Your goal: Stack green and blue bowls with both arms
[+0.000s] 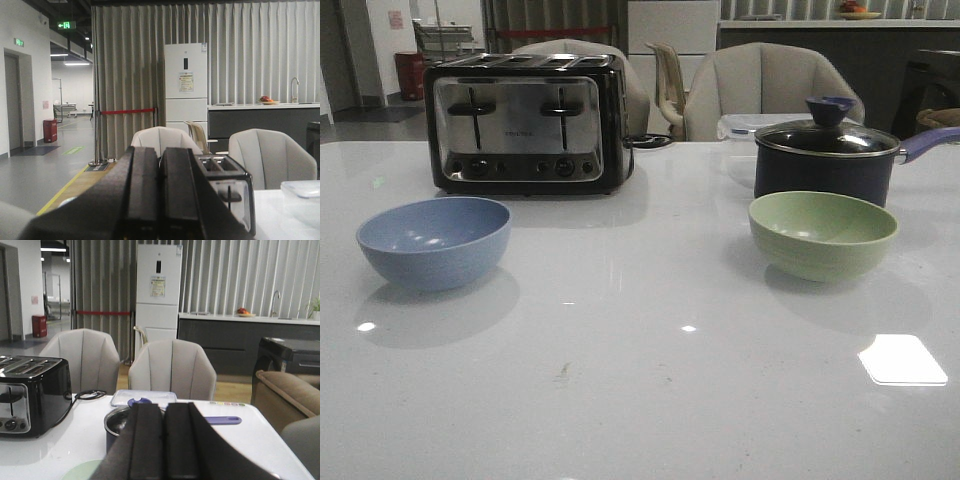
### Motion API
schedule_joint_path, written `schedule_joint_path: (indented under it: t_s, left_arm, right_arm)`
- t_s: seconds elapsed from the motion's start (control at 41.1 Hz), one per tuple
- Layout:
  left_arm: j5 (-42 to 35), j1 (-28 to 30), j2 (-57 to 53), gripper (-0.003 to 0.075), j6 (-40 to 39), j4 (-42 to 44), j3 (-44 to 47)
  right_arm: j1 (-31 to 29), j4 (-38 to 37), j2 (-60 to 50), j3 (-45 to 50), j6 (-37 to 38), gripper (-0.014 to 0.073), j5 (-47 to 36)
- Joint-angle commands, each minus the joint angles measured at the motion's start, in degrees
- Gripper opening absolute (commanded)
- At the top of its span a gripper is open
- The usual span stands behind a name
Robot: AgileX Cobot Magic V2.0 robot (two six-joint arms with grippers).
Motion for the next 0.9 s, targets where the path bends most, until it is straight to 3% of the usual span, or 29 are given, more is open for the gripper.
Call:
schedule_joint_path:
  t_s: [0.0, 0.194, 0.437, 0.875]
  left_arm:
    - [-0.5, -0.2, 5.4, 0.0098, -0.1, 0.1, -7.6]
    - [12.0, -0.2, 14.6, 0.0098, -0.1, -0.2, -17.7]
    - [23.0, -0.2, 22.3, 0.0098, -0.1, -0.2, -17.6]
    - [28.0, -0.2, 29.0, 0.0099, -0.1, -0.2, -13.7]
  right_arm:
    - [-0.2, -0.9, 6.2, -8.4, -0.3, 0.0046, 2.6]
    - [-0.2, -0.9, 16.2, -16.2, -0.3, 0.0046, 10.3]
    - [-0.2, -0.9, 25.5, -16.4, -0.3, 0.0046, 16.8]
    - [-0.2, -0.9, 38.5, -16.2, -0.3, 0.0046, 22.6]
